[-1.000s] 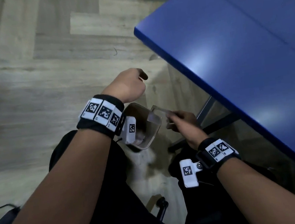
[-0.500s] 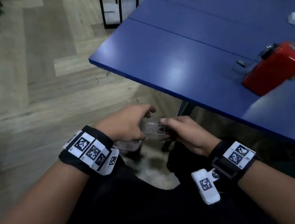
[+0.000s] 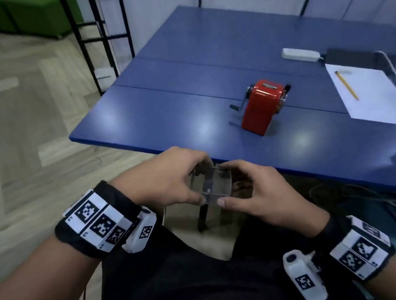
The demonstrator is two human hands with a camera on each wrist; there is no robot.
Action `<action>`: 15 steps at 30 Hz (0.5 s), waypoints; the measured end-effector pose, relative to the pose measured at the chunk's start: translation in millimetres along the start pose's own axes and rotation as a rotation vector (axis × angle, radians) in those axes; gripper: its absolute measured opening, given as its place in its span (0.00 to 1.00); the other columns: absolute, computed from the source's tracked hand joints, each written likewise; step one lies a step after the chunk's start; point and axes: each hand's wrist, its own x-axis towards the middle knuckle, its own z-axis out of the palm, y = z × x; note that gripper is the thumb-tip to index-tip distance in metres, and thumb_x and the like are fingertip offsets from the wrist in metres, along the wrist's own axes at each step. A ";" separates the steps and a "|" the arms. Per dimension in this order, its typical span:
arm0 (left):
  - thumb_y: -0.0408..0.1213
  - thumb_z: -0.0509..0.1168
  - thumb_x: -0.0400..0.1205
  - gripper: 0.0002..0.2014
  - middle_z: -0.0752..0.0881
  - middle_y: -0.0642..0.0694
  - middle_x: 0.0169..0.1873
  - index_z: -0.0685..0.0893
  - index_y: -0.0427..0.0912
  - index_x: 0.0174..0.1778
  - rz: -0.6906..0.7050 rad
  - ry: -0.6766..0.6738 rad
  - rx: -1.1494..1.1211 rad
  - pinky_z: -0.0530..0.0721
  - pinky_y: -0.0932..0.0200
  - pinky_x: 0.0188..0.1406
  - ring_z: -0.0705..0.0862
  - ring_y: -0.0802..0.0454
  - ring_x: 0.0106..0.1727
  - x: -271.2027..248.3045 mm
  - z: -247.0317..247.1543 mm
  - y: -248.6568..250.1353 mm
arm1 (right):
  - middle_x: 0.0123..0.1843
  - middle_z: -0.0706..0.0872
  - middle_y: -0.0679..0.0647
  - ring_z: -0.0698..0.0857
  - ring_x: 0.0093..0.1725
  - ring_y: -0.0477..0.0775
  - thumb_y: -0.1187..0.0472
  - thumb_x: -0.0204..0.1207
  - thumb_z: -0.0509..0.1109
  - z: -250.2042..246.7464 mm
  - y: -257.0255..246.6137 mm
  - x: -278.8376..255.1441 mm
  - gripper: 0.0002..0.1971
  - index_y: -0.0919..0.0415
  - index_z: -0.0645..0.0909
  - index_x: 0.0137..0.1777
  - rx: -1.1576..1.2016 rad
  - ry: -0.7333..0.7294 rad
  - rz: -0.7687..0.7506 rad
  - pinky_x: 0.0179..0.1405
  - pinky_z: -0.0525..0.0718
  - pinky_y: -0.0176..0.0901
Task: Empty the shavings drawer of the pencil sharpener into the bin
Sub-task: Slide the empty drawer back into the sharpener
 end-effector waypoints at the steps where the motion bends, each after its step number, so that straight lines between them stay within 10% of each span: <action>1: 0.54 0.84 0.70 0.31 0.89 0.59 0.59 0.83 0.56 0.68 0.030 -0.017 0.032 0.86 0.49 0.62 0.86 0.56 0.60 7.1 -3.5 9.7 | 0.67 0.92 0.38 0.91 0.65 0.36 0.43 0.71 0.89 -7.8 1.3 -5.8 0.35 0.45 0.83 0.78 0.000 0.034 0.011 0.68 0.91 0.48; 8: 0.61 0.84 0.71 0.55 0.74 0.56 0.82 0.62 0.59 0.91 0.151 -0.102 0.284 0.74 0.58 0.70 0.76 0.54 0.78 70.6 -79.9 71.8 | 0.62 0.93 0.39 0.93 0.60 0.38 0.44 0.70 0.90 -77.5 35.7 -53.3 0.34 0.46 0.84 0.75 0.032 0.267 0.146 0.65 0.92 0.45; 15: 0.57 0.87 0.66 0.65 0.71 0.43 0.84 0.54 0.54 0.93 0.109 -0.063 0.495 0.77 0.37 0.79 0.75 0.39 0.81 198.1 -105.8 99.1 | 0.58 0.92 0.38 0.93 0.53 0.37 0.44 0.69 0.89 -131.2 62.9 -76.2 0.35 0.50 0.85 0.75 0.009 0.430 0.228 0.60 0.93 0.38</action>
